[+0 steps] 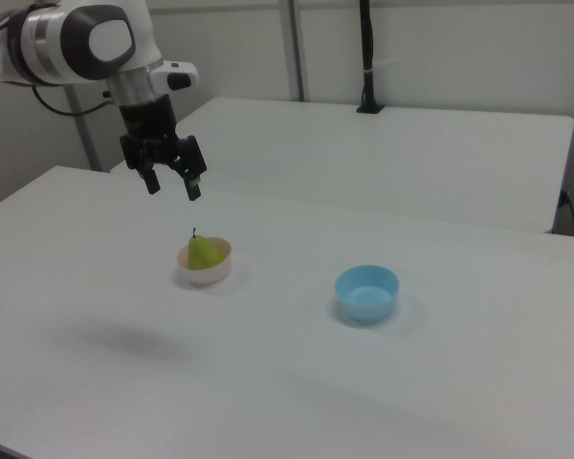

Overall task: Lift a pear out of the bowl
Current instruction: 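Move the open gripper down over the green pear in the pink bowl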

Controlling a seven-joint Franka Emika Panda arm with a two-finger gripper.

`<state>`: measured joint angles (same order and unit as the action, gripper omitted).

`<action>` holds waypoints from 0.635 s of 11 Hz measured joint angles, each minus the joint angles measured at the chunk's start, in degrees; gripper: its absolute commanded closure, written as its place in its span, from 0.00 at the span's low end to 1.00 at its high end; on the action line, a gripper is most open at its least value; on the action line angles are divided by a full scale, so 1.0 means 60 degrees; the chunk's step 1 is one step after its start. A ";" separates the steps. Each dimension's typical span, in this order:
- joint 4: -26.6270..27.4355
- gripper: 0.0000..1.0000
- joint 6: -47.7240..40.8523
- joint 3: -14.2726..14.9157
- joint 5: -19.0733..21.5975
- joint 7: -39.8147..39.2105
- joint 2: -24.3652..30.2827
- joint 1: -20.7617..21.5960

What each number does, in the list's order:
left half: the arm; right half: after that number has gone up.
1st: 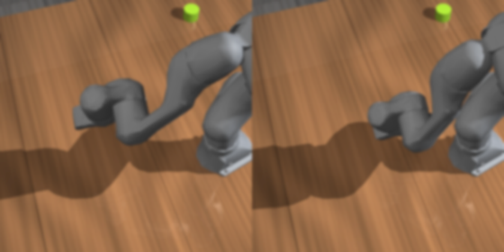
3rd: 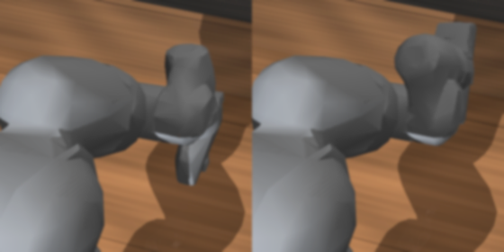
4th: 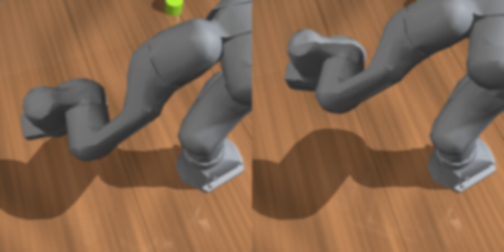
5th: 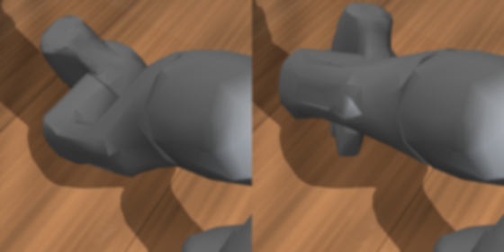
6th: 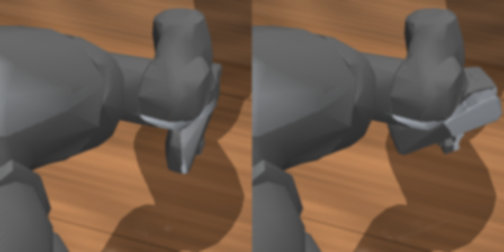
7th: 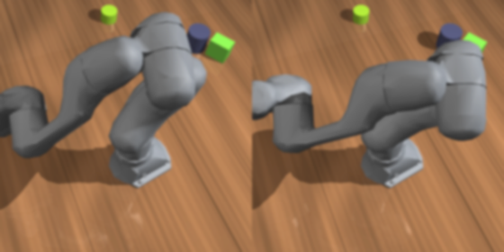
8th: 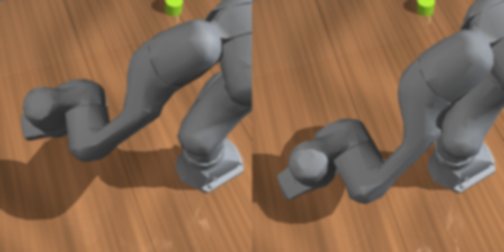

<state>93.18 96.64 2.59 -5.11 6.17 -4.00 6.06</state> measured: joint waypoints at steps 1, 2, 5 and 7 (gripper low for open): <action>0.0002 0.00 0.0000 0.0000 0.0000 0.0000 -0.0004 0.0000; 0.0003 0.00 0.0000 0.0000 0.0000 -0.0006 -0.0023 0.0000; 0.0028 0.00 0.0775 -0.0001 0.0001 -0.0126 -0.0346 0.0016; 0.0042 0.00 0.1493 -0.0016 0.0004 -0.0407 -0.0916 0.0138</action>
<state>93.43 105.60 2.49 -5.09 3.73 -9.49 6.89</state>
